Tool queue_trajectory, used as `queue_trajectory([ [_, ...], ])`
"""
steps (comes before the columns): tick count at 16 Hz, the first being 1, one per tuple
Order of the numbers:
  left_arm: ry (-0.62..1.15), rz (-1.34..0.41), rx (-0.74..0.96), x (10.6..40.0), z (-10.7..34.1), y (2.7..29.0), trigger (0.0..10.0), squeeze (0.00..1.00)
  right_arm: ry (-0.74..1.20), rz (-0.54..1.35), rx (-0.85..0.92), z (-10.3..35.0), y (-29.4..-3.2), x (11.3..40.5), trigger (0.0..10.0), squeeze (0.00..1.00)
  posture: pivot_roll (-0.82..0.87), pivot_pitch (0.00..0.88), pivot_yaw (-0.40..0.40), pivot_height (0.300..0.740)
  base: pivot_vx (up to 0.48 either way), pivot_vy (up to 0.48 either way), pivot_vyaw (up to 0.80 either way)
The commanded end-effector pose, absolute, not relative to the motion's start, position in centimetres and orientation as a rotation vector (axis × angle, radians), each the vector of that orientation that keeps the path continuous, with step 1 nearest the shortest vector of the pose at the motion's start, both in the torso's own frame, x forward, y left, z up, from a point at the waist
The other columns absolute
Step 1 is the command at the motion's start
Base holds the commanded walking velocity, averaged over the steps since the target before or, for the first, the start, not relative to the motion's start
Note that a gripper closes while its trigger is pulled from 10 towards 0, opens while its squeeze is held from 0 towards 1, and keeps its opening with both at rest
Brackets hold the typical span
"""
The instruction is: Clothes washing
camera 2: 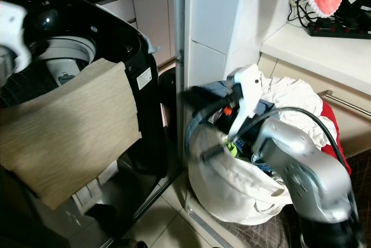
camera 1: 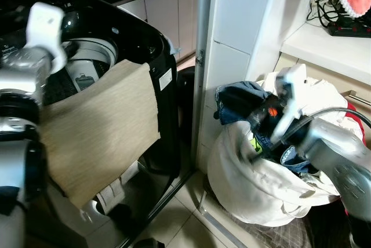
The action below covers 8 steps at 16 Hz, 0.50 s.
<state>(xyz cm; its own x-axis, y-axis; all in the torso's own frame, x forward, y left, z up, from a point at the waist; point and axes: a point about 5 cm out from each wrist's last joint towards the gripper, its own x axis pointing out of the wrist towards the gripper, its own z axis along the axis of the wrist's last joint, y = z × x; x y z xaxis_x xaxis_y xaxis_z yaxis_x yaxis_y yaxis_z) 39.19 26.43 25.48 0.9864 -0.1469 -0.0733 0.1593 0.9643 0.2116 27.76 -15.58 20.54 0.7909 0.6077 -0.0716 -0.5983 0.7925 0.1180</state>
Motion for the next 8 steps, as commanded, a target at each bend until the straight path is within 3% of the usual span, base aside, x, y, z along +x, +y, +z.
queue_trajectory([
  [1, -0.028, -0.354, 0.16, 39.0, 26.1, 23.5, 10.0, 0.78, 0.133, 0.46, 0.116, 20.0, -17.5, 29.1, 10.0, 0.61, -0.16, 0.0, 0.079, 0.74, 0.0, 0.0, 0.0],
  [2, -0.17, -0.587, 0.133, 37.8, 26.4, 19.4, 10.0, 0.0, 0.114, 0.317, 0.214, 19.8, -19.3, 30.3, 10.0, 1.0, -0.15, 0.0, 0.077, 0.74, 0.0, 0.0, 0.0],
  [6, -0.104, -0.937, 0.078, 34.4, 22.0, 11.1, 10.0, 0.0, 0.191, 0.206, 0.03, 17.1, -22.5, 33.0, 10.0, 1.0, -0.15, 0.0, 0.088, 0.74, 0.0, 0.0, 0.0],
  [8, -0.074, -0.999, 0.073, 33.3, 21.4, 9.9, 10.0, 0.0, 0.211, 0.23, 0.01, 16.4, -23.0, 33.8, 10.0, 1.0, -0.14, 0.0, 0.088, 0.74, 0.0, 0.0, 0.0],
])
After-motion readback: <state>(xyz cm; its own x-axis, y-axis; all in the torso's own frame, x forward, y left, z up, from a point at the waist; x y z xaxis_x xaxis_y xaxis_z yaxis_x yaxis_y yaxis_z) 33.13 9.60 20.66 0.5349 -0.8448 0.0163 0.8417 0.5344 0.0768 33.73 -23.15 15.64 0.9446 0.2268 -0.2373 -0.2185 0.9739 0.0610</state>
